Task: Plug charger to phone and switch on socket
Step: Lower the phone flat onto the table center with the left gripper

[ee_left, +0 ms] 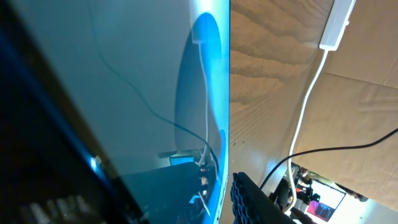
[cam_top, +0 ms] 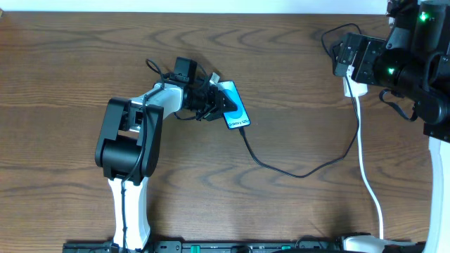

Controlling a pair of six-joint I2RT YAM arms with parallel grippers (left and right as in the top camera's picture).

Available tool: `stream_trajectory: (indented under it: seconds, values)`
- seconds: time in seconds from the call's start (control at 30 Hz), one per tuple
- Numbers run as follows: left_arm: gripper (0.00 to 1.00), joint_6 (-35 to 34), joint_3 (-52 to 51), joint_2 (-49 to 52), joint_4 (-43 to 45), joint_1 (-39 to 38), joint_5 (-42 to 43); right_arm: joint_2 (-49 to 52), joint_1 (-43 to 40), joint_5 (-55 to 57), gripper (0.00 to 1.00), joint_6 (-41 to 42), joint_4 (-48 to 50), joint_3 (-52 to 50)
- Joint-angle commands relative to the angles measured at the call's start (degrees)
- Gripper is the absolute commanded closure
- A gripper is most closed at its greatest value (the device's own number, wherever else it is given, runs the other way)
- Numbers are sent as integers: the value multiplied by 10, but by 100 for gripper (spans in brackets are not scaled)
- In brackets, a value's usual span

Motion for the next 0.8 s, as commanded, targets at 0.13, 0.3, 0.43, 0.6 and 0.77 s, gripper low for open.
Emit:
stream_trajectory:
  seconds: [0.13,0.3,0.43,0.6,0.77]
  values:
    - [67,64,-11,23,-10,2,-79,0,0,-1,1,-7,-1,2]
    - [67,130,-11,23,-8,-1,-33,0,0,-1,1,-7,-1,2]
    - [67,155,-11,23,-15,1,-45,0,0,-1,1,-7,-1,2]
    - [67,156,-11,23,-39,1,-111,0,0,-1,1,-7,-1,2]
    - [67,160,-11,23,-37,1,-111,1,0,-1,1,-7,0,2]
